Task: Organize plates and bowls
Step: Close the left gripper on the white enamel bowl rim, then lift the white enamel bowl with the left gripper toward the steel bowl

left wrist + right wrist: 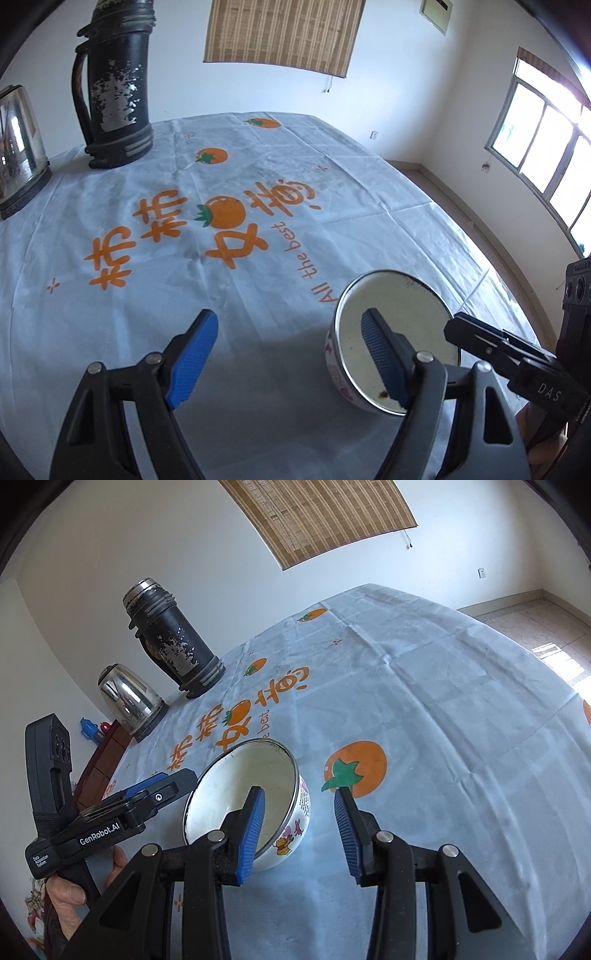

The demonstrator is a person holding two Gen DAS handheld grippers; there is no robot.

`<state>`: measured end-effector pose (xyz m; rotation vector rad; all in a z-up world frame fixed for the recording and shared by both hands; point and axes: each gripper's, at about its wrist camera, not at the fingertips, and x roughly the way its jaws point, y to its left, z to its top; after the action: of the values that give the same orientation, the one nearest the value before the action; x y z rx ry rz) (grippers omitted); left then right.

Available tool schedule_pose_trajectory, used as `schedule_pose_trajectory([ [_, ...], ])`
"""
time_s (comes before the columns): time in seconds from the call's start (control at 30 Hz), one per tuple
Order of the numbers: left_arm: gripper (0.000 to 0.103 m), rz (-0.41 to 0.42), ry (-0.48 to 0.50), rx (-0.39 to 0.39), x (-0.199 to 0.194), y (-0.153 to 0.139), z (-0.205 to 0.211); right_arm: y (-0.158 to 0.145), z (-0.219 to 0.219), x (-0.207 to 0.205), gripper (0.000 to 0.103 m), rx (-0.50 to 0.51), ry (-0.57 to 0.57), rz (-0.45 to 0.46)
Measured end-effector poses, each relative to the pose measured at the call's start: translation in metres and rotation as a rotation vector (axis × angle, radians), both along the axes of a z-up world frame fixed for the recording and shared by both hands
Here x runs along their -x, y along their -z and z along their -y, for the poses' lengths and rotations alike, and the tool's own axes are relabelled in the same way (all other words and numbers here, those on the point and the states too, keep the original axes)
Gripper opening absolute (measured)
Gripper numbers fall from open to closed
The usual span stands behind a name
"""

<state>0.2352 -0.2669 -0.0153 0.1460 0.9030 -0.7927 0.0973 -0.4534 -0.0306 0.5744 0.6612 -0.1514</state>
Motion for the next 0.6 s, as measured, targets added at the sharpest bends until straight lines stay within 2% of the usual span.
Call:
schedule_pose_trajectory([
  [0.17,0.070,-0.014,0.043,-0.023,0.001,0.007,0.011,0.009,-0.001,-0.006,0.037,-0.036,-0.033,-0.022],
  [0.33,0.047,-0.059,0.037,-0.052,-0.004,0.020,0.016,0.008,-0.006,-0.009,0.035,-0.007,-0.045,-0.028],
  [0.43,0.040,-0.054,0.048,-0.047,-0.002,0.020,0.018,0.009,-0.007,-0.010,0.035,-0.015,-0.051,-0.029],
  [0.5,0.037,-0.041,0.047,-0.051,0.000,0.019,0.019,0.012,-0.007,-0.012,0.030,-0.035,-0.062,-0.028],
  [0.6,0.025,-0.074,0.064,-0.031,0.000,0.022,0.021,0.012,-0.008,-0.014,0.029,-0.031,-0.059,-0.024],
])
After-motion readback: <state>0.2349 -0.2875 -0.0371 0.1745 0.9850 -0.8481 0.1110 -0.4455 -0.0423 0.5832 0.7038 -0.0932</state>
